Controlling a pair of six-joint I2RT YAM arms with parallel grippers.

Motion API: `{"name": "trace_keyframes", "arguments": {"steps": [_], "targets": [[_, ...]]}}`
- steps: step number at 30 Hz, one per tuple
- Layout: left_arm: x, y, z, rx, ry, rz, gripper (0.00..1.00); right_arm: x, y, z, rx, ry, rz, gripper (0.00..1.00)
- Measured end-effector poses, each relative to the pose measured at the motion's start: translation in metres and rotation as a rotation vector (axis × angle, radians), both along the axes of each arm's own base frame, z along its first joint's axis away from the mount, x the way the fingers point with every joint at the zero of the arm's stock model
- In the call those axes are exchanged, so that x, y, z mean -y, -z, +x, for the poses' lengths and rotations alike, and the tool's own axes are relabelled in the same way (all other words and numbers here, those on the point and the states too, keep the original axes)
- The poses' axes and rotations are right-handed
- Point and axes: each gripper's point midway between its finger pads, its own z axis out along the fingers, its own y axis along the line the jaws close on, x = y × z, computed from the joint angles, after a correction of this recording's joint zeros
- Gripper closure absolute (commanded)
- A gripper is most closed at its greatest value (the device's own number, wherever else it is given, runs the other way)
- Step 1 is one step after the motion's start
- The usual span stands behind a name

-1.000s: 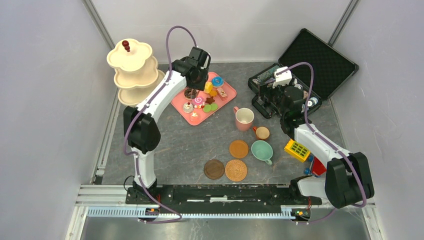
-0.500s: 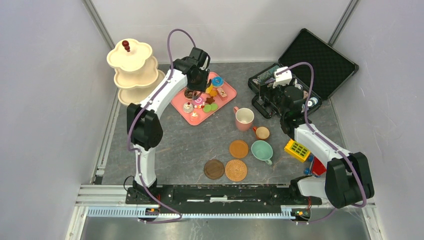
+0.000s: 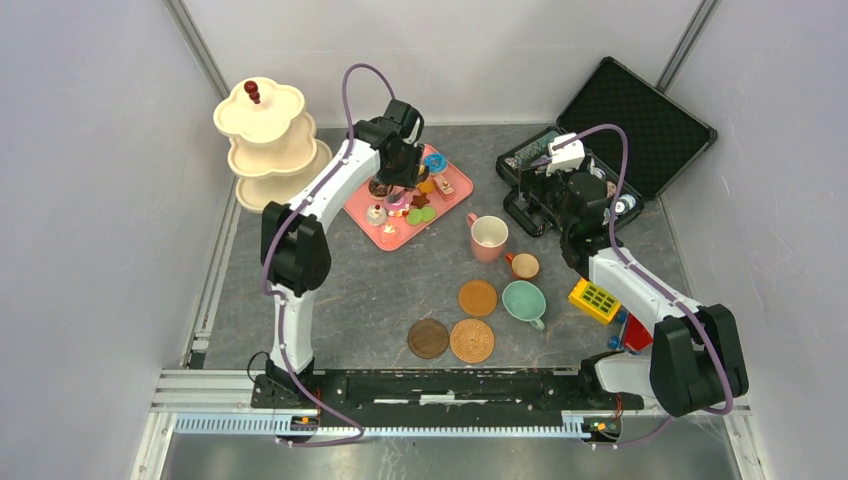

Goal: Serve the afternoon tea

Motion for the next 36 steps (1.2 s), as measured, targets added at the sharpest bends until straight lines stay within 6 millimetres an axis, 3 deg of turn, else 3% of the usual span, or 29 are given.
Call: {"name": "trace_keyframes", "arguments": {"steps": [24,29,36], "targets": [[-0.007,0.029,0.016,-0.03,-0.031,0.012,0.44,0.0,0.001,0.0,-0.002,0.001,-0.004,0.02],[-0.007,0.032,0.02,-0.033,-0.041,0.007,0.51,0.0,0.002,0.0,-0.005,0.0,-0.005,0.02],[-0.004,0.032,0.022,-0.032,-0.05,-0.01,0.69,0.0,0.004,0.001,-0.009,0.0,-0.006,0.02]]}}
